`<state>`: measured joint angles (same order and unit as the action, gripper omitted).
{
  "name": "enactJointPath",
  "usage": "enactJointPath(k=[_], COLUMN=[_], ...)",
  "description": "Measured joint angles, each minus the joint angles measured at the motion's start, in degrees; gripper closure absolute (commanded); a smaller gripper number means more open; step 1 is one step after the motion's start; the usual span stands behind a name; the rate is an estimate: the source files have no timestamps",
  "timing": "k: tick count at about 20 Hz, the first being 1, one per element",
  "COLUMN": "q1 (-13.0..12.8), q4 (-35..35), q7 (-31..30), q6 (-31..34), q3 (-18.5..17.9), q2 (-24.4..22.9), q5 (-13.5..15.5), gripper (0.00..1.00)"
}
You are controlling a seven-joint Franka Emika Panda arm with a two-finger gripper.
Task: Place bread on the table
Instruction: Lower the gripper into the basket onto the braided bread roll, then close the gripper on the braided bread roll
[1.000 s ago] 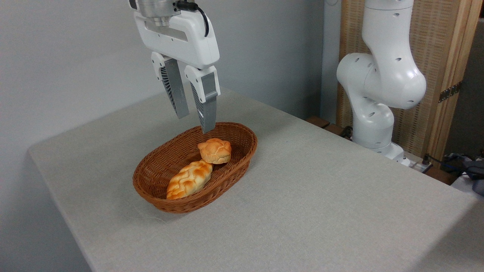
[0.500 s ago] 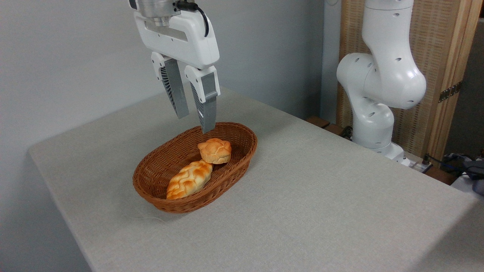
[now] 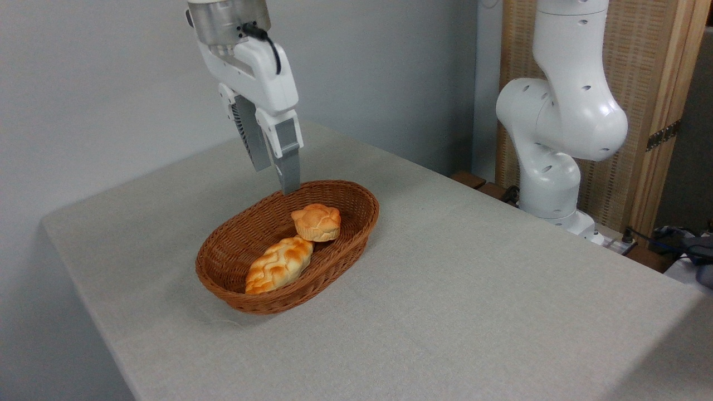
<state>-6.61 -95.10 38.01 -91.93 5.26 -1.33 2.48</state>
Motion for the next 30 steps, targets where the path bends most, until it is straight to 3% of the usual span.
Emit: enactJointPath(k=[5,10,16,20,26,30], q1=[-0.57,-2.24,-1.97,-1.93,-2.09,-2.31], q4=[-5.45,-12.73,-17.56,-19.94,-21.80,-22.06], q7=[-0.05,-0.05,0.11,1.19,1.39,1.40], q6=[-6.02,-16.21,-21.66,-24.94,-28.67,-29.29], q3=[2.79,3.03,2.92,2.66,2.75,2.86], q2=[0.14,1.00,1.59,2.61,4.75,5.07], q5=[0.00,0.00,-0.24,-4.12,-4.80,-4.80], gripper=[0.00,0.00,0.00,0.00,0.01,0.48])
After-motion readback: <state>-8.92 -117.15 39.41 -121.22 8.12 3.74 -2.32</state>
